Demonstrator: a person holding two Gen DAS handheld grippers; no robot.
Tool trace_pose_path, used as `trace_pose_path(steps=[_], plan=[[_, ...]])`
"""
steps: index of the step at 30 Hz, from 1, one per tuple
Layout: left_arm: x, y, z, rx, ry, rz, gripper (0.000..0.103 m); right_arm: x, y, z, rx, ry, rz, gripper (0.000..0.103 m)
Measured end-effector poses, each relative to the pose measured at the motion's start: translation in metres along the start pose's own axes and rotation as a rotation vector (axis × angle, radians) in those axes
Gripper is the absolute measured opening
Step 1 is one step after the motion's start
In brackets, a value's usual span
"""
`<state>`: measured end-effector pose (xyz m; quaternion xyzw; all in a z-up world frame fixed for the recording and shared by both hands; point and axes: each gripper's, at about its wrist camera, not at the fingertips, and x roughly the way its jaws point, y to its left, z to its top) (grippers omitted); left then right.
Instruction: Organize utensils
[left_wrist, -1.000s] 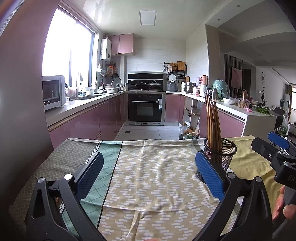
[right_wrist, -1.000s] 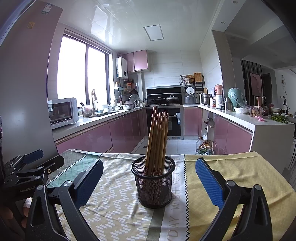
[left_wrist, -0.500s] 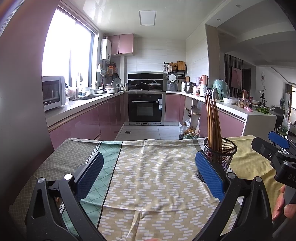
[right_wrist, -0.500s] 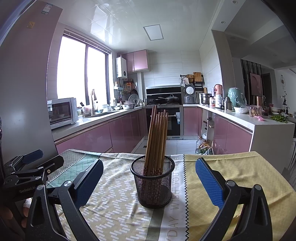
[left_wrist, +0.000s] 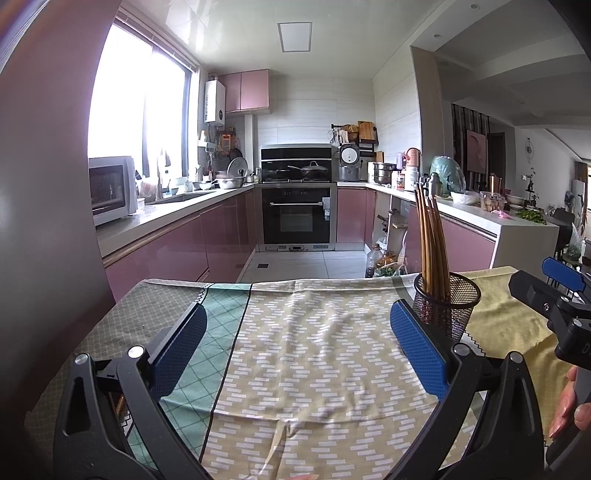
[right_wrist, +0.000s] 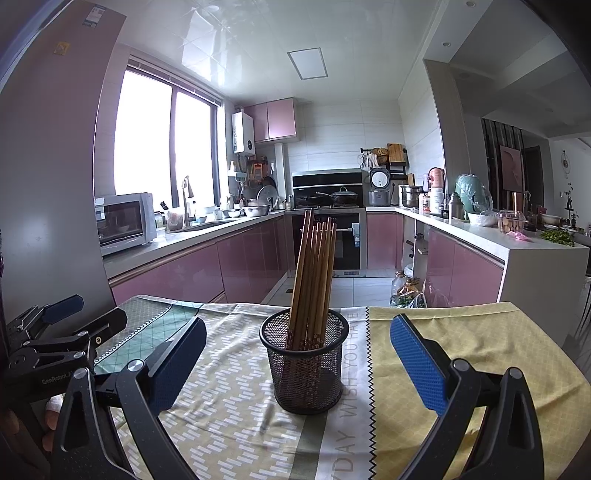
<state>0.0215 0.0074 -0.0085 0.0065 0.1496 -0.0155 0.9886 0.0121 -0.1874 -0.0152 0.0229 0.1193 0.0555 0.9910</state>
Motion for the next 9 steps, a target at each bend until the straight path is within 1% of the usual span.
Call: trace_pose_path(steps=[2, 4, 5, 7, 9], plan=[[0.006, 0.004, -0.001, 0.004, 0.037, -0.008, 0.098, 0.001, -0.004, -0.001, -0.009, 0.015, -0.007, 0.097], [0.014, 0.008, -0.003, -0.002, 0.075, -0.004, 0.098, 0.006, -0.016, -0.003, -0.017, 0.053, -0.049, 0.097], [0.019, 0.012, -0.004, -0.006, 0.097, 0.006, 0.098, 0.010, -0.025, -0.005, -0.010, 0.085, -0.069, 0.097], [0.030, 0.018, -0.007, -0.010, 0.150, 0.013, 0.098, 0.024, -0.051, -0.011, 0.009, 0.176, -0.135, 0.097], [0.047, 0.027, -0.013, -0.012, 0.227, 0.023, 0.098, 0.041, -0.081, -0.019, 0.023, 0.289, -0.222, 0.097]])
